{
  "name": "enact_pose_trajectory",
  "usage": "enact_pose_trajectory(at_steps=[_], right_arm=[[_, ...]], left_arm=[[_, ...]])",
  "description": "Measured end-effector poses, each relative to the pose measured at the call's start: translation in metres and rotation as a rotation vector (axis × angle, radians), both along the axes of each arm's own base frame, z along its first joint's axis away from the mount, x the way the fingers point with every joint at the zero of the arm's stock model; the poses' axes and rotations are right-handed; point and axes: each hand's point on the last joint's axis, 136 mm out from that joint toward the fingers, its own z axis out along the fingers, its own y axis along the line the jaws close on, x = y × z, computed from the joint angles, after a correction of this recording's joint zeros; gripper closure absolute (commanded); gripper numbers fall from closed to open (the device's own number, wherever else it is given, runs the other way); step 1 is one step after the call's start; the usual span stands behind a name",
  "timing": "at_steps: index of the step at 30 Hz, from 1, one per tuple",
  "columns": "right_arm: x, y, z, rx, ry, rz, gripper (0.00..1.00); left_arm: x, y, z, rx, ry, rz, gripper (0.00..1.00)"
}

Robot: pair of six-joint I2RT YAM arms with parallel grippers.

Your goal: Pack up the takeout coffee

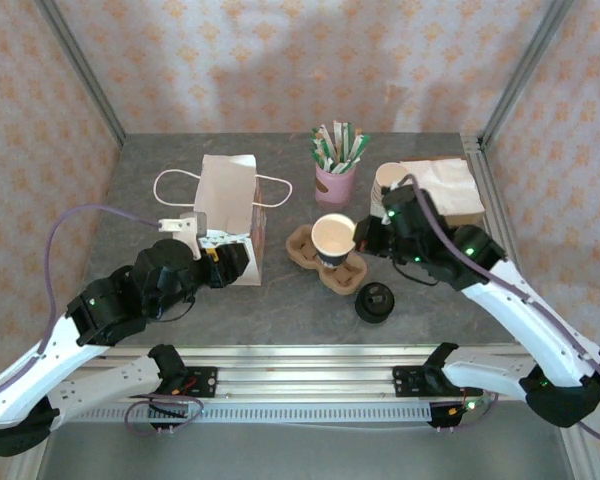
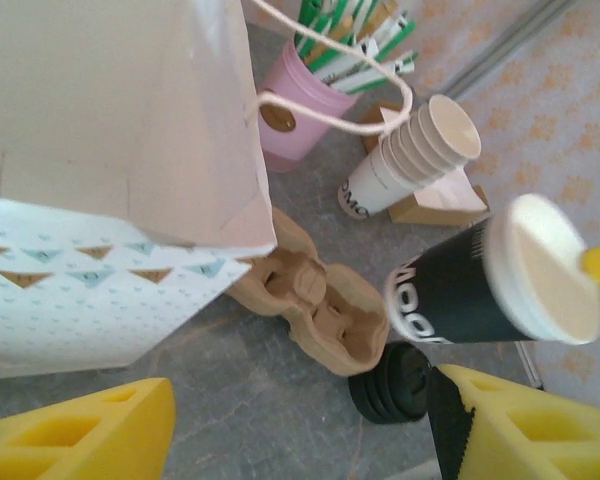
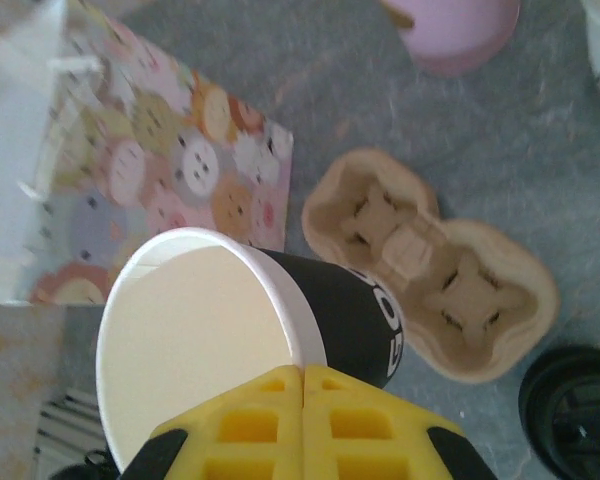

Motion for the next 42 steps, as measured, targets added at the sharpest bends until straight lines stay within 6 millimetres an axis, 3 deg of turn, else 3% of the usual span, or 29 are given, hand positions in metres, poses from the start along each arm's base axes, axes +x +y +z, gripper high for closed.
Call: enact_pose_trajectory(at_steps=[5,10,19,25,33,42], right_arm=[[-0.016,0.026,-0.047,-0.012,0.084,0.046,1.00],[-0.021,0.051,-0.078,0.011,0.120,0.065,1.00],[-0.014,0.066,-0.138,0.005,0.182,0.036,1.00],[-0.012,0.069,-0.158,0.012,0.188,0.027,1.00],[-0.012,0.070,-0.167,0.023,0.185,0.028,1.00],[-0.012,0.070,-0.168,0.014,0.177,0.040,0.87]], left_arm=[[-0.009,-0.003,-0.020,0.010,0.057,-0.037,0.32],[-0.016,0.003,-0.044,0.023,0.108,-0.031,0.32],[-0.022,0.010,-0.065,-0.006,0.143,0.004,0.32],[-0.023,0.009,-0.080,0.006,0.184,0.011,0.32],[-0.023,0.009,-0.092,0.014,0.204,0.020,0.32],[-0.022,0.009,-0.097,0.016,0.207,0.022,0.32]])
